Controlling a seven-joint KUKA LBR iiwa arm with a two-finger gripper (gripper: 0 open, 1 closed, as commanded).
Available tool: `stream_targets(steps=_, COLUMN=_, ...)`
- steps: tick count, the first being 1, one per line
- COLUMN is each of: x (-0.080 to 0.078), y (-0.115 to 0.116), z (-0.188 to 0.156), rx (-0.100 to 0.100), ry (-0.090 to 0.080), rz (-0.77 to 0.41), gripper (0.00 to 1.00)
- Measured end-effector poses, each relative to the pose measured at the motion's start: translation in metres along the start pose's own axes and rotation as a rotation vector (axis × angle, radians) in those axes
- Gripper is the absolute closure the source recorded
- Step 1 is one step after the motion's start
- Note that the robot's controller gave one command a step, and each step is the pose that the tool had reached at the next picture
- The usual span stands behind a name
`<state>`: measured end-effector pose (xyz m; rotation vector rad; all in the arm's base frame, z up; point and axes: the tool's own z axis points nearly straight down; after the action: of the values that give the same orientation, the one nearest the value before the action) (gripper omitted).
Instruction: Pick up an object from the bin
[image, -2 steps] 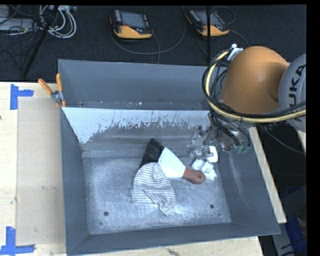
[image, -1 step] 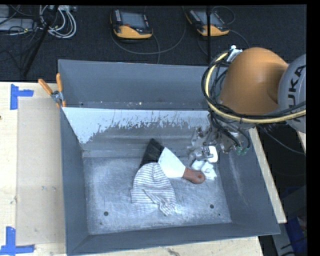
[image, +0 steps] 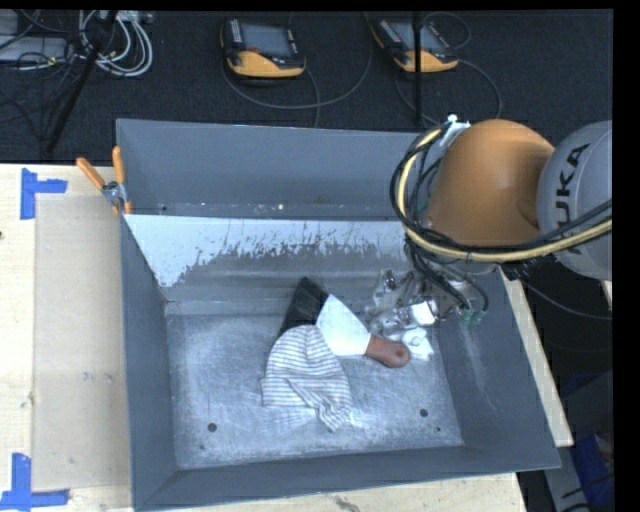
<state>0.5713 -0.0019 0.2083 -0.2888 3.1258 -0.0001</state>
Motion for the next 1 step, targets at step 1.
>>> stream_targets(steps=1, x=0.0009, y=0.0166, z=0.016, rx=-0.002, ry=0.003, rz=-0.022, gripper=0.0)
